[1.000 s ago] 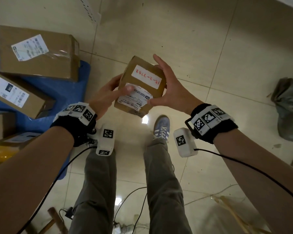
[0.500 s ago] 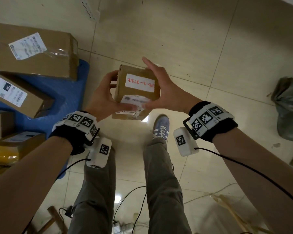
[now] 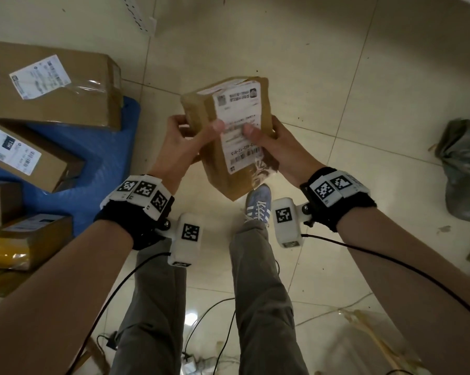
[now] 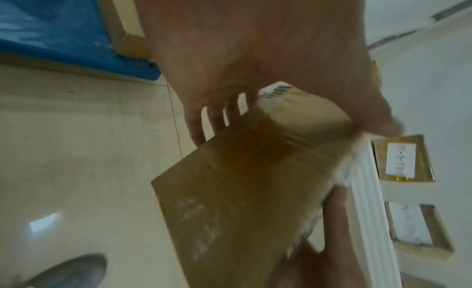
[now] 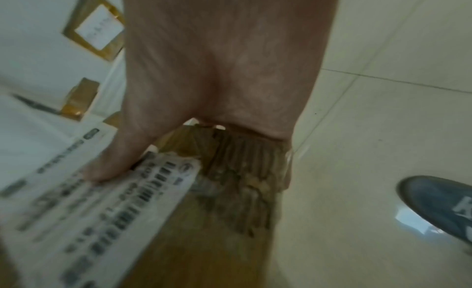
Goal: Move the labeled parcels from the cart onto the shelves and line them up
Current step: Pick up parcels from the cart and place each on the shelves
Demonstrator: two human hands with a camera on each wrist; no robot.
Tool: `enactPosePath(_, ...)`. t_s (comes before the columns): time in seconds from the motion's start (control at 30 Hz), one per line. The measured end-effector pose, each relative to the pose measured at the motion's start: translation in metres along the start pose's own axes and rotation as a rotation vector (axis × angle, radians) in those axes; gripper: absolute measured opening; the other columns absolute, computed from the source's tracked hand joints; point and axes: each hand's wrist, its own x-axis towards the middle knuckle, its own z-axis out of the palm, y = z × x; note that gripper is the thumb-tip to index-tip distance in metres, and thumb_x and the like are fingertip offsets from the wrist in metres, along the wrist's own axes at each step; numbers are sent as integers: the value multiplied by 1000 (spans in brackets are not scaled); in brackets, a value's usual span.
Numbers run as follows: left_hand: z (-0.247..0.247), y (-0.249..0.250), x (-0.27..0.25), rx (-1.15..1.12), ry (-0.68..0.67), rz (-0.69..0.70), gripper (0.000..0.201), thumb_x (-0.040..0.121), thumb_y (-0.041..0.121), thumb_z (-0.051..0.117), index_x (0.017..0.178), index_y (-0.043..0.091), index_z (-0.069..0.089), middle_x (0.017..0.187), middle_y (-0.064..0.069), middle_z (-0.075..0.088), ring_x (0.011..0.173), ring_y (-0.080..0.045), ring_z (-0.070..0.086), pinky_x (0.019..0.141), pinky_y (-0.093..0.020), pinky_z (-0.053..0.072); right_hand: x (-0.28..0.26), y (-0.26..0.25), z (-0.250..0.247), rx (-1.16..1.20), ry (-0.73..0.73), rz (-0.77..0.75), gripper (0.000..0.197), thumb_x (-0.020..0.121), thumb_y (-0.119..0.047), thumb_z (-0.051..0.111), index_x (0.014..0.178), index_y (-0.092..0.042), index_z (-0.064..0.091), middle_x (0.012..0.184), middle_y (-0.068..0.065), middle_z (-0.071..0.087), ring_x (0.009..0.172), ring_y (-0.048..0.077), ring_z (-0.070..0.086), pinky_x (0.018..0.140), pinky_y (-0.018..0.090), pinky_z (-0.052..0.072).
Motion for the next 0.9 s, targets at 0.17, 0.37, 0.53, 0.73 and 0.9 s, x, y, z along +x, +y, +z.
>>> enactPosePath(0.17,-6,9,-7,-177,-185,-78,46,85,65,54,110,28,66,122,-1,65,113,-21,61,101,-45,49,-17,7,-7,89,-138,36,76,81,-63,54,138,-12,48,111,-1,73,103,15,70,88,32,57)
enactPosePath(0.37,-12,-1,-6,-52,-428,-157,115,47,49,92,145,27,37,141,-4,54,124,-22,58,98,-42,51,-31,9,-5,143,-215,76,66,81,-59,37,135,-24,51,141,10,59,124,23,62,100,36,54)
enactPosePath(0.53,-1,-14,-5,-11,-203,-100,110,54,32,92,147,30,32,137,0,53,122,-20,58,98,-47,52,-25,12,-5,47,61,100,77,79,-74,60,136,-24,51,134,5,63,123,26,60,109,53,46)
enactPosePath(0.73,14,-34,1,429,233,358,142,50,38,96,155,12,5,153,-7,27,138,-8,25,112,-19,29,-31,9,-2,186,46,191,71,91,-72,42,151,-33,37,157,5,35,142,36,36,111,62,37)
enactPosePath(0.9,42,-37,-8,553,263,459,143,51,34,95,153,1,2,148,-11,22,131,-7,21,98,-6,24,-33,-1,14,264,10,175,65,93,-65,48,149,-34,38,148,2,46,136,35,44,108,61,42)
